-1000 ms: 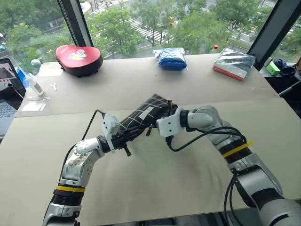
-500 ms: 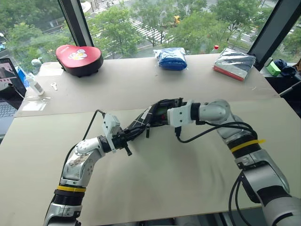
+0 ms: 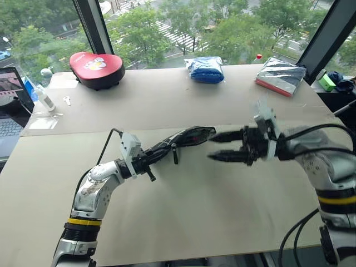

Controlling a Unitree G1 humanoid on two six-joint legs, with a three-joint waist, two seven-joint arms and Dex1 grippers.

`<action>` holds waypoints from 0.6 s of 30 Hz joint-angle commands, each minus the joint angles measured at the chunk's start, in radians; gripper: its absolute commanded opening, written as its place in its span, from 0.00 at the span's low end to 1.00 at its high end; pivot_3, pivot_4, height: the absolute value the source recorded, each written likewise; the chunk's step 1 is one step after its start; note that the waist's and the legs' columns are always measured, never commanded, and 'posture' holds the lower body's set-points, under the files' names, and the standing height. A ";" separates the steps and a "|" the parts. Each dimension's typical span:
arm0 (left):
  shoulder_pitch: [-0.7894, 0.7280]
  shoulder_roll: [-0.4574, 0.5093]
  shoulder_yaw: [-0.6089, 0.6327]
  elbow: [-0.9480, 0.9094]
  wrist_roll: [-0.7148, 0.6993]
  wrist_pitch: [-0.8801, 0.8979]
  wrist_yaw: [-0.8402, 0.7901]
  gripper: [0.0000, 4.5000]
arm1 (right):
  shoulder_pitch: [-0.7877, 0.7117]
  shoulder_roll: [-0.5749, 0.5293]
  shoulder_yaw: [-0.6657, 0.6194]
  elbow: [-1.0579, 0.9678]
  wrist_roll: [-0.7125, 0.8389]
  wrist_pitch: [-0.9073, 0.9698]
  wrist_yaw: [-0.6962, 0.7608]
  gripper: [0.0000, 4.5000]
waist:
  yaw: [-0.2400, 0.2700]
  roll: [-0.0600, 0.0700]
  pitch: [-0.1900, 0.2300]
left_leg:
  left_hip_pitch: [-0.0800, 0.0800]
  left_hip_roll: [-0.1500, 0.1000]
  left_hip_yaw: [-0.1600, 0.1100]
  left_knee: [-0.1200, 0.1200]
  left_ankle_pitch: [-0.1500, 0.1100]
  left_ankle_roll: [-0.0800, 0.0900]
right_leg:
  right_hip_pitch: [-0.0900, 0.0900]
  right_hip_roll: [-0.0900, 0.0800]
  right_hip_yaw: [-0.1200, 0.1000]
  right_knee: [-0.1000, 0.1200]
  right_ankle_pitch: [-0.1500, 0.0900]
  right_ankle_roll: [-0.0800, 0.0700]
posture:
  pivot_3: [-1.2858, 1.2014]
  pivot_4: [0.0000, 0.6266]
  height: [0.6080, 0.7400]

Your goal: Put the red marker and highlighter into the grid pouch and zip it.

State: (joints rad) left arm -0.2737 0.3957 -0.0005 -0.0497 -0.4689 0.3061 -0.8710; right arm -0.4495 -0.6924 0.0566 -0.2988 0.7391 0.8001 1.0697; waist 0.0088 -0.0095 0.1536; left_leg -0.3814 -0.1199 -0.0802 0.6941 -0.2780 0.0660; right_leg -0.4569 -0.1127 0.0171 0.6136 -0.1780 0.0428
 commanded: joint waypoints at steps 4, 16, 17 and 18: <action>-0.008 0.005 0.001 -0.021 0.006 -0.009 -0.002 0.00 | -0.025 0.206 0.123 0.046 -0.182 0.031 -0.344 0.68 | -0.002 0.000 0.000 | 0.001 -0.001 0.001 0.001 0.001 -0.001 | 0.000 0.000 0.000 0.001 0.002 0.000 | 0.52 0.24 1.00; -0.009 0.001 -0.007 -0.028 0.005 -0.009 -0.001 0.00 | -0.169 0.409 0.175 0.205 -0.304 -0.007 -0.443 0.68 | -0.006 0.000 0.000 | 0.000 -0.002 0.001 0.001 0.001 -0.001 | -0.001 0.001 -0.002 0.000 0.003 0.000 | 0.52 0.24 1.00; -0.009 0.000 -0.007 -0.028 0.005 -0.009 -0.001 0.00 | -0.175 0.417 0.175 0.208 -0.306 -0.007 -0.440 0.68 | -0.008 0.000 0.000 | 0.001 -0.002 0.001 0.001 0.001 -0.001 | -0.001 0.001 -0.002 0.001 0.003 0.000 | 0.52 0.24 1.00; -0.007 0.000 -0.008 -0.029 0.005 -0.010 0.000 0.00 | -0.177 0.422 0.175 0.208 -0.307 -0.005 -0.435 0.68 | -0.009 0.000 0.000 | 0.001 -0.002 0.001 0.001 0.001 -0.001 | 0.000 0.001 -0.002 0.001 0.003 0.000 | 0.52 0.24 1.00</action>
State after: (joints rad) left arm -0.2749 0.3955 -0.0038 -0.0490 -0.4646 0.3059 -0.8667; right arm -0.5960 -0.2852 0.2342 -0.0681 0.4299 0.8257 0.6287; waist 0.0002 -0.0094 0.1536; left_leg -0.3806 -0.1215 -0.0793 0.6948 -0.2769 0.0645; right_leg -0.4576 -0.1115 0.0153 0.6145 -0.1748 0.0424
